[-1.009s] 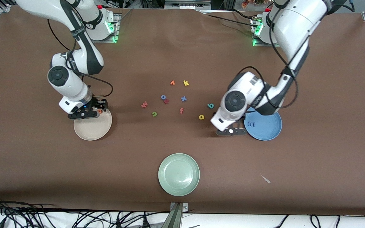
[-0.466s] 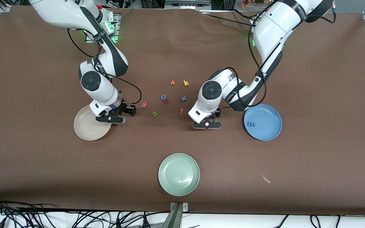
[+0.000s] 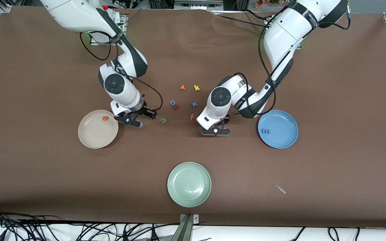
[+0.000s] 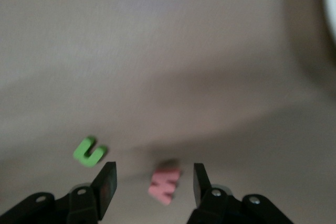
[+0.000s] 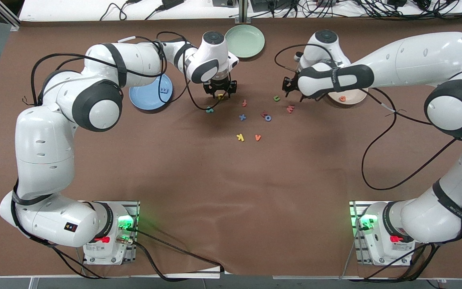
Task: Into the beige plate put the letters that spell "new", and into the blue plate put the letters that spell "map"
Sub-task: 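Grasp the yellow d and pink m with the left and right grippers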
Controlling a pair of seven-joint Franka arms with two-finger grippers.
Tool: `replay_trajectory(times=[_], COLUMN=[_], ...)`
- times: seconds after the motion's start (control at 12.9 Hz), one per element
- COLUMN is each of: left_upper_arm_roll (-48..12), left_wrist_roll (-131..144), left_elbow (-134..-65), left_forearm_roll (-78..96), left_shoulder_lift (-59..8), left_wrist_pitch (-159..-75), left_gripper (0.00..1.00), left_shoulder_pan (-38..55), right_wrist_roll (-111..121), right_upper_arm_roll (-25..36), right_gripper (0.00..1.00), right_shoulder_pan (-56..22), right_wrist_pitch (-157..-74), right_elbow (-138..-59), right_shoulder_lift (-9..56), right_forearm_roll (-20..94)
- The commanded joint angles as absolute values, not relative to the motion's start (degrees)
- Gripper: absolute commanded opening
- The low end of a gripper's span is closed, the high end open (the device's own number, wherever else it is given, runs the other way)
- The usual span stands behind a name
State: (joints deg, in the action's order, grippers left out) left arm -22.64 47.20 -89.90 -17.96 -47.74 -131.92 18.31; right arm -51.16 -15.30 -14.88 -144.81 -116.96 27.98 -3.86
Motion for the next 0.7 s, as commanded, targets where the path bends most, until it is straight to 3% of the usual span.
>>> replay_trajectory(times=[0.0, 0.23, 0.62], left_upper_arm_roll=[-22.24, -22.15, -22.24], left_wrist_roll=[47.99, 48.34, 44.32], left_elbow=[-90.09, -90.09, -89.65], left_forearm_roll=[-18.81, -18.98, -19.07], left_shoulder_lift=[-48.95, -48.61, -44.84], left_wrist_pitch=[-132.63, -132.28, -128.6], left_gripper=[0.55, 0.03, 0.0], left_shoulder_pan=[19.59, 19.51, 16.18], right_wrist_roll=[-54.48, -55.11, -55.2], right_upper_arm_roll=[-15.47, -15.47, -15.38], right_gripper=[0.67, 0.67, 0.65], right_shoulder_pan=[-15.55, -16.44, -16.44], right_wrist_pitch=[-147.47, -149.06, -151.34], right_elbow=[-119.26, -121.63, -124.54], right_shoulder_lift=[27.95, 27.86, 27.69], right_forearm_roll=[-4.83, -7.54, -7.65])
